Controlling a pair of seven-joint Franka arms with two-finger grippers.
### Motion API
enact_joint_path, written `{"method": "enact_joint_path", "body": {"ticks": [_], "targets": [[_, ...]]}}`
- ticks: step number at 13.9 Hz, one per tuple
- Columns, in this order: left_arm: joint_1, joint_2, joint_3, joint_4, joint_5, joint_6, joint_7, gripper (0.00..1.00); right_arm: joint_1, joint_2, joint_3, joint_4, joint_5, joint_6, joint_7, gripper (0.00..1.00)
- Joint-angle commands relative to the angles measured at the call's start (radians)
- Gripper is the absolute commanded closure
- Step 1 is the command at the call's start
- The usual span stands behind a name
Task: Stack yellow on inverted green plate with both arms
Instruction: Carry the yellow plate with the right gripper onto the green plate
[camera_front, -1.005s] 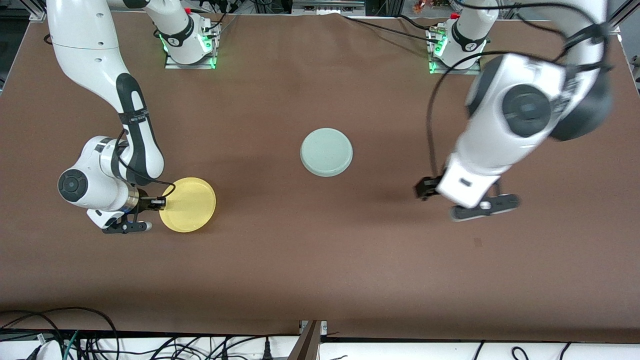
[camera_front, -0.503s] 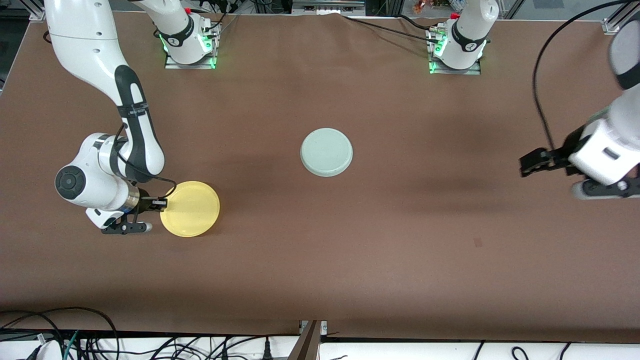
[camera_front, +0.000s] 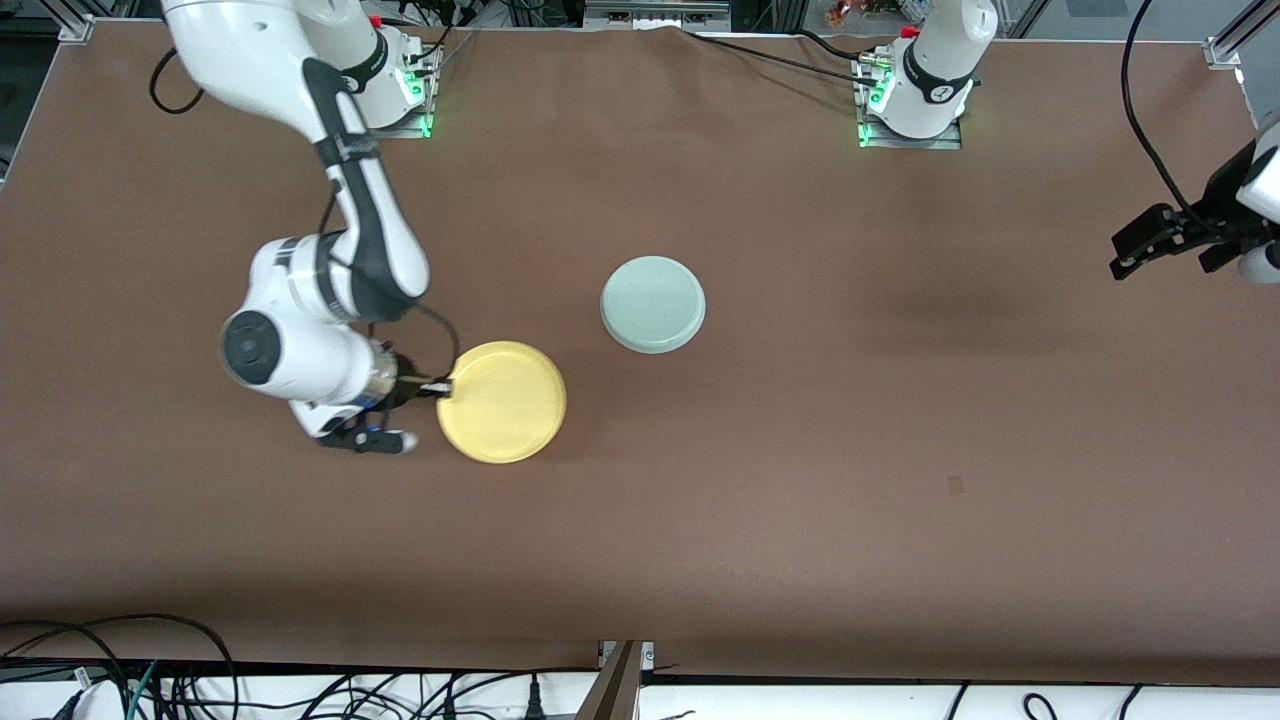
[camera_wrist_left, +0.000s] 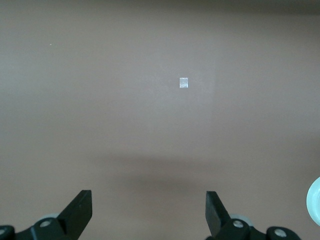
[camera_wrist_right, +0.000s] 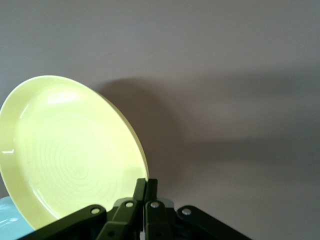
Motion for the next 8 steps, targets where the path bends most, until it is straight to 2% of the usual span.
{"method": "enact_joint_path", "body": {"ticks": [1,3,6,8], "targets": [[-0.03,-0.042,0.017,-0.06,-0.012,0.021,0.027,0.0,0.045,-0.082,0.069,-0.059,0.021,0.014,0.13,1.0],[-0.021,-0.026,0.017,-0.05,-0.012,-0.011,0.064,0.0,0.08,-0.133,0.132,-0.154,0.019,0.131,0.223,1.0],[-0.001,-0.017,0.01,-0.036,0.012,-0.013,0.067,0.0,0.132,-0.164,0.241,-0.327,0.019,0.401,0.352,1.0],[0.013,0.012,0.002,0.005,0.014,-0.021,0.067,0.0,0.178,-0.161,0.262,-0.405,0.019,0.535,0.389,1.0]]}}
